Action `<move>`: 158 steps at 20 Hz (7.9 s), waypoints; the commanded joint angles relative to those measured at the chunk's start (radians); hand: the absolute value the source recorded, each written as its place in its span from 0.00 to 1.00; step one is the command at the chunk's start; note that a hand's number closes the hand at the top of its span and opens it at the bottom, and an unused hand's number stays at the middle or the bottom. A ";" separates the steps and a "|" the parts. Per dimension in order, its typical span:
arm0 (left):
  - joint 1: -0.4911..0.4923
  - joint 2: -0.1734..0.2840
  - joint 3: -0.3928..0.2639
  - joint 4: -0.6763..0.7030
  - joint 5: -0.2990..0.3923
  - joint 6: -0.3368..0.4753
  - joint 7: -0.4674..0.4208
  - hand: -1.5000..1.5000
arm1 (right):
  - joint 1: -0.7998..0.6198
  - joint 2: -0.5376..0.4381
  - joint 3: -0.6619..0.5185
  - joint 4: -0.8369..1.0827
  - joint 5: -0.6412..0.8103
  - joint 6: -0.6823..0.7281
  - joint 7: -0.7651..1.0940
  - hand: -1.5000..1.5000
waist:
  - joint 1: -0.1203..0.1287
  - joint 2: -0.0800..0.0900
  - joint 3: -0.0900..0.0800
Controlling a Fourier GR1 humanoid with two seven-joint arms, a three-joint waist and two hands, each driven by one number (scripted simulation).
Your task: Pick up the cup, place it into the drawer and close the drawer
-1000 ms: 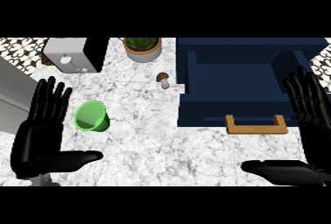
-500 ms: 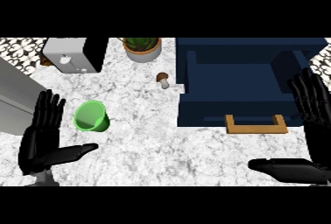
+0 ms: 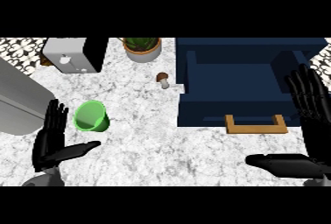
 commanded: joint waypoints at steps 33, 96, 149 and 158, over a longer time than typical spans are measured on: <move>-0.422 0.201 0.144 1.063 -0.009 -0.149 -0.666 0.00 | -0.005 0.013 -0.002 0.012 -0.002 0.057 -0.007 0.00 | -0.020 0.008 -0.003; -0.694 -0.095 -0.175 0.182 0.029 -0.034 -0.104 1.00 | -0.023 -0.042 -0.128 0.092 -0.072 0.097 -0.023 0.00 | -0.001 -0.003 0.001; -1.158 -0.097 -0.898 0.736 0.509 0.509 -0.026 0.00 | -0.054 -0.038 -0.126 0.080 -0.264 0.228 -0.009 0.00 | -0.073 0.012 0.001; -1.226 -0.097 -0.835 0.663 0.573 0.547 -0.020 0.00 | -0.027 -0.149 -0.076 0.007 -0.173 0.326 0.010 1.00 | -0.026 0.002 0.000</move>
